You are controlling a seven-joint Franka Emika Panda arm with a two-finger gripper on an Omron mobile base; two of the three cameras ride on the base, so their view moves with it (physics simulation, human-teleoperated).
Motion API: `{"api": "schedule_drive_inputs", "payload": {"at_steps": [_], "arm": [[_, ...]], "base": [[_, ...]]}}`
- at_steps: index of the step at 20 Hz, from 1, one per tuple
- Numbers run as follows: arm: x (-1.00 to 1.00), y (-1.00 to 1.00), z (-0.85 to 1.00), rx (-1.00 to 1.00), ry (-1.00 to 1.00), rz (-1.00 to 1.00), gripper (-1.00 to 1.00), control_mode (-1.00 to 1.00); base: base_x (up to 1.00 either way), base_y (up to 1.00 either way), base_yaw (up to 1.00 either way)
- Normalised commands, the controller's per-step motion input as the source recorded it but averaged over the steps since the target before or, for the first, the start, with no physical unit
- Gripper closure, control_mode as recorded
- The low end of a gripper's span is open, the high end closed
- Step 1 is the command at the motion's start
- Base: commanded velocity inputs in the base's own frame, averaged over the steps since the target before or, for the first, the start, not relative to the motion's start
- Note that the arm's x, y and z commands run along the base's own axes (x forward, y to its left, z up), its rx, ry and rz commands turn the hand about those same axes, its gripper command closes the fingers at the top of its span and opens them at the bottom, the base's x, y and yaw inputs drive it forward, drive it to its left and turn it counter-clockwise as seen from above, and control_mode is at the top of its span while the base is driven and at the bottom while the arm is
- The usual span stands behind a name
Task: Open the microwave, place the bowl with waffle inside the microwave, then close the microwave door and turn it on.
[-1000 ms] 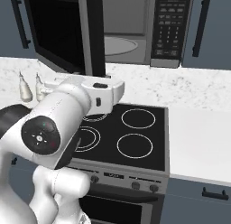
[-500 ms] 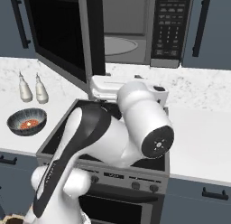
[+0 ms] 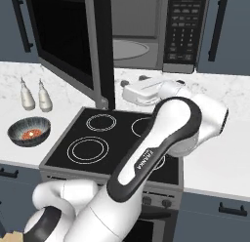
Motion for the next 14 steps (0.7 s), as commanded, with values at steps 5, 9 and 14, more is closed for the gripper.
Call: {"api": "schedule_drive_inputs", "payload": {"at_steps": [5,9,14], "arm": [[-0.13,0.64,0.00,0.00,-0.01,0.17,-1.00,-1.00],[-0.28,0.79,0.00,0.00,0.00,0.04,-1.00,-1.00],[-0.71,0.91,0.00,-0.01,0.00,0.09,-1.00,-1.00]], "base": [[0.00,0.00,0.00],[0.00,0.00,0.00],[0.00,0.00,0.00]]}}
